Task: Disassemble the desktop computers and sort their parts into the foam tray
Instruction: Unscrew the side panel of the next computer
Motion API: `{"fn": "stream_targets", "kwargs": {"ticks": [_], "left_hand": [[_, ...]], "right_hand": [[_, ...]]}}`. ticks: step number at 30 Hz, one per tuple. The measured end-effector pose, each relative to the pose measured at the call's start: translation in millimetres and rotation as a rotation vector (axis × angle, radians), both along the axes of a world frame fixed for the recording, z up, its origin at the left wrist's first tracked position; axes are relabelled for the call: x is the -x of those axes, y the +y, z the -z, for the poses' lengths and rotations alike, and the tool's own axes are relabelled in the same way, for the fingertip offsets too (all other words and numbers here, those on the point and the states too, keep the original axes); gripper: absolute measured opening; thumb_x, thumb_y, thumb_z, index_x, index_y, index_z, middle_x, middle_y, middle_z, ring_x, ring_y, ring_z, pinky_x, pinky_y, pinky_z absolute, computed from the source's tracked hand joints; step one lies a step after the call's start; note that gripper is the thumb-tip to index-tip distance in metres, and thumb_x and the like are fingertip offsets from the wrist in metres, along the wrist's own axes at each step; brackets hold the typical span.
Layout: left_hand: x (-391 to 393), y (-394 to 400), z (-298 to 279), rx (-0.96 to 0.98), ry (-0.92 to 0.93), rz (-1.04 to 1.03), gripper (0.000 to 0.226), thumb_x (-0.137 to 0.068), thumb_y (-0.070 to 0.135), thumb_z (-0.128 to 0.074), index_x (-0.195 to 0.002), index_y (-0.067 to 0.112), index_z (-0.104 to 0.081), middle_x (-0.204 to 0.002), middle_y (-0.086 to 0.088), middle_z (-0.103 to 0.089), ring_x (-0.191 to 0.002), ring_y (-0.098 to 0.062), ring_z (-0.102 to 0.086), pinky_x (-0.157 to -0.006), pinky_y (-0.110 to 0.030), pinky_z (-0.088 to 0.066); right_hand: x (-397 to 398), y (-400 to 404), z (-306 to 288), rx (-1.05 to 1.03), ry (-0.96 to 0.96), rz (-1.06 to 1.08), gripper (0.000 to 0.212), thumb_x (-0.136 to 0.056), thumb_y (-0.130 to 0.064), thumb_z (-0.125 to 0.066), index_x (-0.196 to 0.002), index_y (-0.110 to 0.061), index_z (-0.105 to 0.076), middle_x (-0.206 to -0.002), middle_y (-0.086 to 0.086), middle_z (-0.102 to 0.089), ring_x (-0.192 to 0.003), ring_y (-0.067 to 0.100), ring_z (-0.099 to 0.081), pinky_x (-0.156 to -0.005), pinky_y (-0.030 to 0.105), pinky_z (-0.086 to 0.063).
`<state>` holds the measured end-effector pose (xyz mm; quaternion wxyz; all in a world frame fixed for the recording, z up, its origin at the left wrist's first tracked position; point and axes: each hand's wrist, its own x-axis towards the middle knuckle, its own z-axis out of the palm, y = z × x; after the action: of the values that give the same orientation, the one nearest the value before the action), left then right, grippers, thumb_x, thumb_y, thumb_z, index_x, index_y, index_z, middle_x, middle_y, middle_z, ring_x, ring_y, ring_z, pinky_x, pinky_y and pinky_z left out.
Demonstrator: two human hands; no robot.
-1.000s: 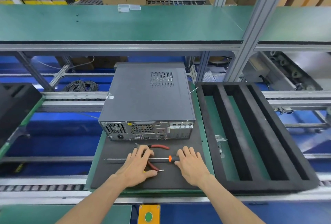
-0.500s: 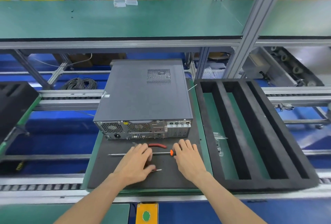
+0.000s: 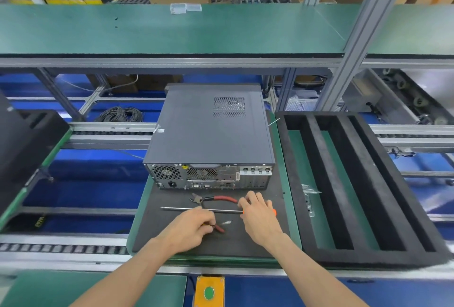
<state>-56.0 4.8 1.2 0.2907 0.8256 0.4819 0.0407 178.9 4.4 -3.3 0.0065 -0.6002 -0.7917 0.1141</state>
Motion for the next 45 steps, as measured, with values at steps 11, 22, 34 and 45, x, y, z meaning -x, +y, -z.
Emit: {"fn": "stream_targets", "kwargs": {"ticks": [11, 22, 34, 45], "left_hand": [[-65.1, 21.1, -49.1, 0.099, -0.639, -0.453, 0.014, -0.093, 0.007, -0.062, -0.091, 0.021, -0.061, -0.085, 0.006, -0.076, -0.088, -0.011, -0.072, -0.083, -0.030, -0.057], [-93.5, 33.0, -67.2, 0.382, -0.876, -0.746, 0.012, -0.099, 0.012, -0.061, -0.098, 0.013, -0.073, -0.090, 0.001, -0.078, -0.085, -0.019, -0.075, -0.066, -0.031, -0.062], [-157.9, 40.8, -85.5, 0.800, -1.198, -0.910, 0.019, -0.098, -0.009, -0.051, -0.112, -0.010, -0.064, -0.100, -0.025, -0.071, -0.065, -0.020, -0.068, -0.073, -0.030, -0.061], [-167.8, 46.8, -84.9, 0.790, -1.204, -0.910, 0.019, -0.099, -0.009, -0.049, -0.108, -0.013, -0.065, -0.086, -0.019, -0.068, -0.069, -0.024, -0.060, -0.068, -0.029, -0.056]], "right_hand": [[7.0, 1.5, -16.8, 0.073, 0.268, 0.137, 0.020, -0.106, -0.024, -0.041, -0.118, -0.018, -0.056, -0.117, 0.000, -0.051, -0.110, 0.023, -0.047, -0.091, 0.044, -0.045], [21.1, -20.3, -48.3, 0.277, 1.078, 0.469, 0.021, -0.105, -0.033, -0.048, -0.097, -0.018, -0.060, -0.072, 0.012, -0.071, -0.053, 0.022, -0.064, -0.048, 0.028, -0.050], [2.0, -38.6, -69.2, 0.199, 1.210, 0.726, 0.021, -0.100, -0.016, -0.044, -0.083, -0.007, -0.052, -0.063, 0.000, -0.050, -0.049, 0.012, -0.046, -0.045, 0.030, -0.042], [-15.4, -32.6, -74.0, 0.142, 1.149, 0.696, 0.023, -0.098, -0.019, -0.047, -0.077, -0.018, -0.057, -0.064, -0.004, -0.053, -0.057, 0.015, -0.049, -0.052, 0.030, -0.040]]}}
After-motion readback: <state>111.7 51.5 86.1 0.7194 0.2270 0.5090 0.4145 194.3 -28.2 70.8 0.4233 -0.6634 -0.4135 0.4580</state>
